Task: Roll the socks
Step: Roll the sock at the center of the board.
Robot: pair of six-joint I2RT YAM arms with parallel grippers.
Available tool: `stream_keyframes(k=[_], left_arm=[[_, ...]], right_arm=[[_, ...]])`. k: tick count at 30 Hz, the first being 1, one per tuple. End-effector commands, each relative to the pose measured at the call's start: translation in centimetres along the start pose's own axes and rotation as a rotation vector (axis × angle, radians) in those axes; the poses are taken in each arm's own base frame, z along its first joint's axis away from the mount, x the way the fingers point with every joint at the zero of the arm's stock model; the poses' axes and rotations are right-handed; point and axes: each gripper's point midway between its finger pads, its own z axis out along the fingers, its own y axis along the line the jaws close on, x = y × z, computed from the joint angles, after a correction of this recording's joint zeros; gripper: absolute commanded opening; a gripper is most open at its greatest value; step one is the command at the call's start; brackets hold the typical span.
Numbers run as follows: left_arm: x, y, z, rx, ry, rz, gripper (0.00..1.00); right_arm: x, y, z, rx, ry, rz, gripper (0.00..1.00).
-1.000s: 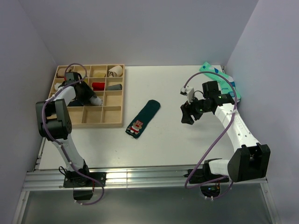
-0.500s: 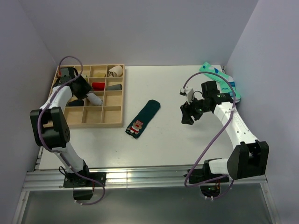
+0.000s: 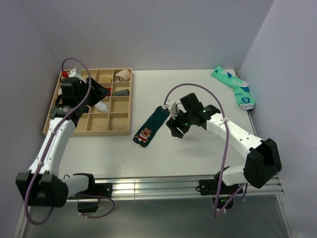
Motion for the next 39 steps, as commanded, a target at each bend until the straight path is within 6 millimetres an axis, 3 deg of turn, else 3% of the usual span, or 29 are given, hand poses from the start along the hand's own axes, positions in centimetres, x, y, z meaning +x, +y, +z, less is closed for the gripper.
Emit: stream_keyframes(k=[1, 7, 16, 20, 23, 30, 39], left_arm=[[0.6, -4.6, -4.3, 0.167, -0.062, -0.016, 0.57], [0.6, -7.9, -9.8, 0.311, -0.124, -0.032, 0.57], [-0.3, -11.1, -13.8, 0.398, -0.149, -0.006, 0.57], [-0.2, -11.1, -14.4, 0.405, -0.153, -0.001, 0.57], [0.2, -11.2, -14.4, 0.417, -0.141, 0.001, 0.57], [0.8, -11.0, -14.0, 0.424, -0.124, 0.011, 0.58], [1.1, -11.1, -13.5, 0.428, -0.100, 0.031, 0.58]], right_arm=[[-4.1, 0.1, 1.8, 0.054, -0.099, -0.008, 0.67], [-7.8, 2.8, 5.3, 0.015, -0.131, -0.046, 0.66], [-9.0, 7.8, 11.9, 0.001, -0.091, -0.171, 0.65], [-8.9, 8.9, 14.4, -0.016, -0.044, -0.188, 0.65], [-9.3, 9.3, 15.2, -0.009, -0.035, -0.188, 0.64], [-9.6, 9.7, 16.8, 0.015, -0.008, -0.191, 0.65], [-10.0, 10.7, 17.3, -0.008, 0.011, -0.174, 0.65]])
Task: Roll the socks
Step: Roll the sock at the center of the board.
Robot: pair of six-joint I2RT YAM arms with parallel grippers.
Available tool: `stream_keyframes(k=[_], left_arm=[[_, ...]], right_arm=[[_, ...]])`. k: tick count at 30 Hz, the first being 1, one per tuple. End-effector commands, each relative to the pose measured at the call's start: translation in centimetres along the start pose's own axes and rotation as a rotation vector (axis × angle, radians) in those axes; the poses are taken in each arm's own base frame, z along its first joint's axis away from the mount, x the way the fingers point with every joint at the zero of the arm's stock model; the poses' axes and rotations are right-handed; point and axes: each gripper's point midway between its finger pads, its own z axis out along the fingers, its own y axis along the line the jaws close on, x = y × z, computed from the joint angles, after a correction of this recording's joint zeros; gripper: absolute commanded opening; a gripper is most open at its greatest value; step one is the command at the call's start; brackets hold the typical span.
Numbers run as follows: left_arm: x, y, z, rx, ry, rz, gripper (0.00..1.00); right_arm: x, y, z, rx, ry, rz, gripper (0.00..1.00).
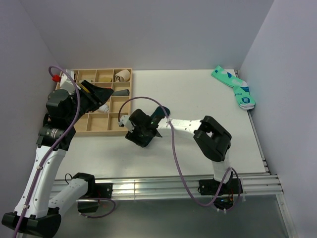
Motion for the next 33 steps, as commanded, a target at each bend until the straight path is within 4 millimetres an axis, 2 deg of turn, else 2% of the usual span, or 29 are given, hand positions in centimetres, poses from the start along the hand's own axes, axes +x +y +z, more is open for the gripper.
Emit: stream_keyframes(k=[1, 9, 24, 27, 30, 31, 33], left_arm=[[0.0, -0.9, -0.2, 0.041, 0.006, 0.024, 0.58], [0.7, -0.1, 0.3, 0.031, 0.026, 0.024, 0.58], [1.0, 0.1, 0.7, 0.031, 0.037, 0.025, 0.58], [1.3, 0.3, 0.8, 0.031, 0.041, 0.021, 0.58], [1.5, 0.6, 0.9, 0.026, 0.046, 0.019, 0.58], [1.6, 0.7, 0.9, 0.024, 0.049, 0.019, 0.58], [1.7, 0.9, 0.9, 0.017, 0.049, 0.022, 0.58]], right_arm=[[-2.2, -0.1, 0.1, 0.019, -0.037, 0.014, 0.65], [-1.1, 1.1, 0.6, -0.017, 0.003, 0.027, 0.65], [1.7, 1.5, 1.8, 0.026, 0.102, 0.033, 0.62], [2.3, 1.5, 2.4, 0.029, 0.121, 0.029, 0.56], [3.2, 1.5, 3.1, 0.029, 0.146, 0.022, 0.40], [3.6, 1.4, 3.2, 0.030, 0.157, 0.020, 0.31], [4.0, 1.6, 3.1, 0.019, 0.169, 0.002, 0.26]])
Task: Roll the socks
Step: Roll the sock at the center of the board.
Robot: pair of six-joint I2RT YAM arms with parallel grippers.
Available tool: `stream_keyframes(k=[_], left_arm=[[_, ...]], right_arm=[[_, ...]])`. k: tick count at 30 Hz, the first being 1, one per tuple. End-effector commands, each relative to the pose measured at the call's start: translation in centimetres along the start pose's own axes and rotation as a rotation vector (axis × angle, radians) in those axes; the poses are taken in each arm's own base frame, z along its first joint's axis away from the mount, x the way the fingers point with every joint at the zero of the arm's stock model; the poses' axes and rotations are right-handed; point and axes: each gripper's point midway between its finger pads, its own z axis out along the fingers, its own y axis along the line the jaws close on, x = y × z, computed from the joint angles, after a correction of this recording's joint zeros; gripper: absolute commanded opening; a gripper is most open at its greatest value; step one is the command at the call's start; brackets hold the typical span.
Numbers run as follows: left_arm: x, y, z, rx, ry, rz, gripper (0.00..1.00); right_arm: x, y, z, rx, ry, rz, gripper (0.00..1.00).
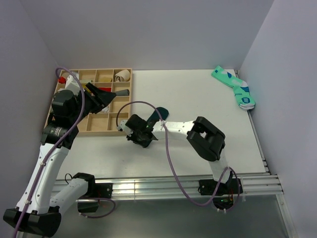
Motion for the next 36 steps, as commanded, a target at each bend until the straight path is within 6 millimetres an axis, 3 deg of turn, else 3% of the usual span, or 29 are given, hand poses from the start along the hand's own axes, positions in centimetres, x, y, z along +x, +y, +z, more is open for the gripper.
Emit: stream_keyframes(k=[1, 4, 10, 11, 12, 13, 14, 16, 17, 18, 19, 20, 27, 28, 36], left_arm=[[-0.2, -0.7, -0.2, 0.036, -0.010, 0.036, 0.58], [0.1, -0.2, -0.1, 0.023, -0.005, 0.043, 0.57], [1.8, 2.1, 0.3, -0.016, -0.023, 0.052, 0.50], [3.0, 3.2, 0.6, -0.033, -0.007, 0.045, 0.49], [3.1, 2.3, 0.5, 0.011, -0.029, 0.044, 0.48], [4.4, 3.5, 0.8, -0.008, -0.021, 0.038, 0.47], [4.9, 3.5, 0.9, 0.008, -0.027, 0.037, 0.45], [5.9, 2.3, 0.8, 0.082, -0.045, 0.035, 0.34], [7.5, 3.4, 1.1, 0.075, -0.024, 0.030, 0.31], [8.6, 3.2, 1.3, 0.093, -0.005, 0.025, 0.25], [8.7, 2.4, 1.4, 0.142, -0.027, 0.030, 0.24], [10.3, 3.4, 1.8, 0.136, -0.003, 0.030, 0.24], [18.0, 2.5, 2.5, 0.275, 0.084, 0.096, 0.23], [19.0, 3.1, 2.5, 0.282, 0.097, 0.105, 0.23], [24.5, 2.1, 2.8, 0.458, 0.205, 0.203, 0.32]], right_arm=[[1.9, 0.8, 0.8, -0.027, 0.064, -0.021, 0.22], [2.2, 1.7, -1.2, -0.122, 0.051, -0.058, 0.21], [5.0, 2.9, -5.8, -0.384, 0.058, -0.101, 0.21], [5.3, 2.8, -6.2, -0.399, 0.054, -0.117, 0.21], [6.3, 2.4, -6.9, -0.410, 0.065, -0.104, 0.21], [6.5, 2.8, -7.5, -0.457, 0.057, -0.100, 0.21], [6.9, 2.7, -7.9, -0.484, 0.057, -0.120, 0.22], [8.0, 2.8, -9.1, -0.545, 0.077, -0.093, 0.23], [7.9, 3.0, -9.6, -0.588, 0.061, -0.099, 0.24], [8.7, 3.3, -10.0, -0.621, 0.089, -0.082, 0.24], [8.9, 3.0, -10.3, -0.635, 0.090, -0.066, 0.24], [8.9, 3.1, -10.5, -0.662, 0.082, -0.060, 0.24], [11.1, 3.2, -10.4, -0.823, 0.161, 0.060, 0.22], [11.3, 3.0, -10.3, -0.834, 0.163, 0.064, 0.22], [12.0, 2.2, -10.2, -0.917, 0.180, 0.170, 0.23]])
